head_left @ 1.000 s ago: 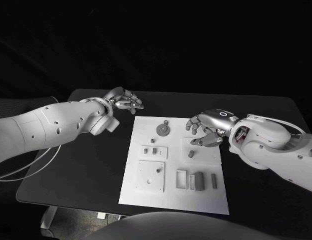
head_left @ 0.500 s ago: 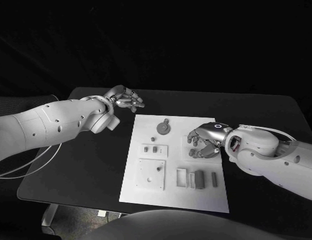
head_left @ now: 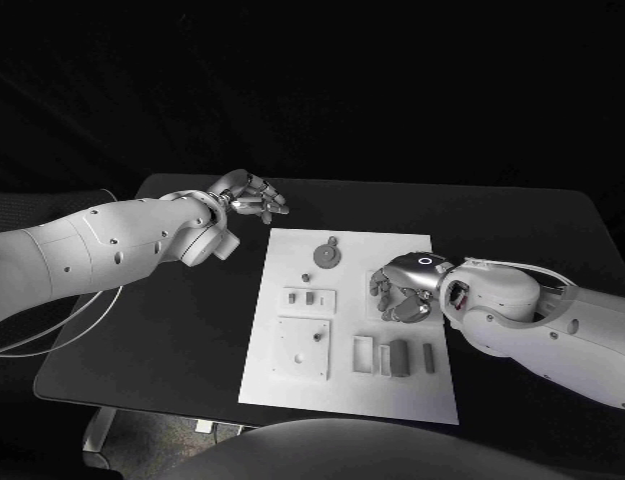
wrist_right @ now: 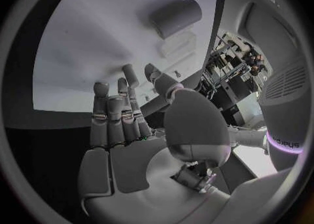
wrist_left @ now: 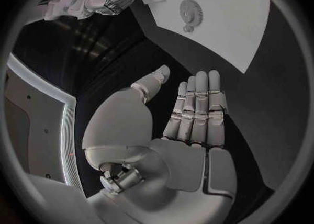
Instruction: Assemble the parts on the task board
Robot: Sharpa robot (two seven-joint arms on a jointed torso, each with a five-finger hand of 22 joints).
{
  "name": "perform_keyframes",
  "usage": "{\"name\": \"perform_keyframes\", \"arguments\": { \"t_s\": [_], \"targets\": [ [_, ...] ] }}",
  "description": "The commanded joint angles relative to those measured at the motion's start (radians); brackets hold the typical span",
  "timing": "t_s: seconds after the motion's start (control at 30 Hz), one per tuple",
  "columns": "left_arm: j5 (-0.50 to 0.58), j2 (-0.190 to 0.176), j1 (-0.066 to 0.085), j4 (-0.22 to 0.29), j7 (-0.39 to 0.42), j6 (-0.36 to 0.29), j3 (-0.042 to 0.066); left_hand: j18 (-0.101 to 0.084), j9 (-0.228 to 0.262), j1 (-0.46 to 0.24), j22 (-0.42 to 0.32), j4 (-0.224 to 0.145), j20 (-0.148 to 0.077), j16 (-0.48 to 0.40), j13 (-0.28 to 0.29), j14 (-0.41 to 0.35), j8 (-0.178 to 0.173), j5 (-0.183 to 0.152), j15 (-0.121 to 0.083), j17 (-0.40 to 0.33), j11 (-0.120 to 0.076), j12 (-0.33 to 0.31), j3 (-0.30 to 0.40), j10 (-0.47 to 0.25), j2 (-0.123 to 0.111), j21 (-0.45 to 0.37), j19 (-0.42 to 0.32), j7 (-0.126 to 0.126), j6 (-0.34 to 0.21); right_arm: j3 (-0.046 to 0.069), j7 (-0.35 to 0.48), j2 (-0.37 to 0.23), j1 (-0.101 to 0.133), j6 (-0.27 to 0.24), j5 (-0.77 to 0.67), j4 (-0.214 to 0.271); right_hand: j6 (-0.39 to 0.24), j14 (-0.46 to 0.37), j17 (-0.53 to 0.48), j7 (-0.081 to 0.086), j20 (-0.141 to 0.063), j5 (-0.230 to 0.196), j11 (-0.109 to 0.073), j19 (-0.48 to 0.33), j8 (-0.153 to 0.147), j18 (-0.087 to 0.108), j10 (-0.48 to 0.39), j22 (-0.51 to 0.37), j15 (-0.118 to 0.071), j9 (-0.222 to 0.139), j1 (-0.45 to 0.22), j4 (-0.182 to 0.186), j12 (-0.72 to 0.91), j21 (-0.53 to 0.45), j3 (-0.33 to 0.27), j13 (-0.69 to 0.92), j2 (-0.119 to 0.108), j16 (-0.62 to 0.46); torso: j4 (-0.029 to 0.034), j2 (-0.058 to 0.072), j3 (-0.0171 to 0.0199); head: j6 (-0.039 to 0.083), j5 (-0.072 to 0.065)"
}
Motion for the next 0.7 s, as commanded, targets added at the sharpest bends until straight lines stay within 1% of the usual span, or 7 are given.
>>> {"name": "perform_keyframes", "arguments": {
  "t_s": [0.03, 0.1, 0.27, 0.37, 0.47, 0.7],
  "targets": [
    [-0.004, 0.001, 0.001, 0.001, 0.011, 0.004, 0.001, 0.013, 0.001, 0.000, -0.001, 0.003, 0.001, -0.006, -0.001, -0.003, -0.002, -0.004, 0.004, 0.001, 0.001, 0.002, -0.001, -0.003, 0.004, -0.006, -0.004, -0.003, -0.007, 0.000, 0.002, 0.004, -0.001, -0.010, -0.035, -0.002, 0.029, 0.004, -0.001, 0.008, -0.007, 0.005, 0.002, 0.007, 0.014, 0.015, 0.025, 0.019, -0.017, 0.005, 0.006, -0.013, 0.021, 0.007, 0.001, 0.007, 0.027, 0.003, -0.0002, 0.000, 0.0000, -0.001, 0.000],
    [-0.004, 0.001, 0.001, 0.001, 0.011, 0.004, 0.001, 0.013, 0.001, 0.000, -0.001, 0.003, 0.001, -0.006, -0.001, -0.002, -0.001, -0.004, 0.004, 0.002, 0.001, 0.002, -0.001, -0.003, 0.004, -0.006, -0.004, -0.003, -0.006, 0.000, 0.001, 0.004, -0.001, -0.008, -0.039, -0.003, 0.052, 0.011, -0.003, 0.008, -0.007, 0.005, -0.004, 0.010, 0.024, 0.015, 0.048, 0.018, -0.023, 0.007, 0.012, -0.013, 0.035, 0.008, 0.008, 0.010, 0.041, 0.001, -0.0002, 0.000, 0.0000, -0.001, 0.000],
    [-0.004, 0.001, 0.001, 0.001, 0.011, 0.004, 0.001, 0.013, 0.001, 0.000, -0.001, 0.004, 0.001, -0.006, -0.002, -0.002, -0.001, -0.004, 0.004, 0.002, 0.001, 0.002, -0.001, -0.003, 0.005, -0.006, -0.003, -0.003, -0.006, 0.000, 0.001, 0.004, -0.002, -0.015, -0.043, -0.003, 0.077, 0.019, -0.006, 0.006, -0.008, 0.005, -0.010, 0.015, 0.033, 0.015, 0.074, 0.017, -0.029, 0.009, 0.017, -0.009, 0.049, 0.010, 0.024, 0.012, 0.057, -0.001, 0.0000, 0.000, 0.0000, -0.002, -0.001],
    [-0.004, 0.001, 0.001, 0.000, 0.010, 0.004, 0.001, 0.013, 0.001, 0.000, -0.001, 0.004, 0.001, -0.007, -0.002, -0.002, -0.001, -0.004, 0.004, 0.002, 0.001, 0.002, -0.001, -0.003, 0.005, -0.006, -0.003, -0.003, -0.006, 0.000, -0.002, 0.006, -0.002, -0.016, -0.050, -0.003, 0.090, 0.025, -0.008, 0.003, -0.009, 0.005, -0.016, 0.018, 0.037, 0.015, 0.086, 0.016, -0.034, 0.010, 0.023, -0.005, 0.055, 0.010, 0.042, 0.012, 0.073, -0.003, -0.0002, 0.000, 0.0000, -0.003, -0.001],
    [-0.004, 0.000, 0.001, 0.001, 0.009, 0.005, 0.001, 0.013, 0.001, 0.000, -0.001, 0.004, 0.001, -0.007, -0.002, -0.002, -0.001, -0.004, 0.004, 0.002, 0.001, 0.002, -0.001, -0.003, 0.005, -0.006, -0.003, -0.003, -0.006, 0.000, -0.003, 0.006, -0.002, -0.016, -0.053, -0.004, 0.099, 0.029, -0.009, 0.000, -0.010, 0.005, -0.019, 0.020, 0.038, 0.015, 0.095, 0.016, -0.037, 0.010, 0.025, -0.003, 0.058, 0.010, 0.058, 0.011, 0.079, -0.005, -0.0002, 0.000, 0.0000, -0.003, -0.001],
    [-0.004, 0.000, 0.001, 0.001, 0.008, 0.005, 0.001, 0.013, 0.002, 0.000, -0.001, 0.004, 0.001, -0.007, -0.002, -0.002, -0.001, -0.004, 0.004, 0.003, 0.001, 0.002, -0.001, -0.002, 0.005, -0.006, -0.003, -0.003, -0.006, 0.000, -0.003, 0.007, -0.002, -0.019, -0.067, -0.005, 0.116, 0.034, -0.010, -0.006, -0.011, 0.005, -0.025, 0.024, 0.043, 0.015, 0.111, 0.016, -0.043, 0.011, 0.021, -0.002, 0.066, 0.012, 0.071, 0.011, 0.083, -0.007, -0.0001, 0.000, 0.0000, -0.005, -0.002]
  ]
}}
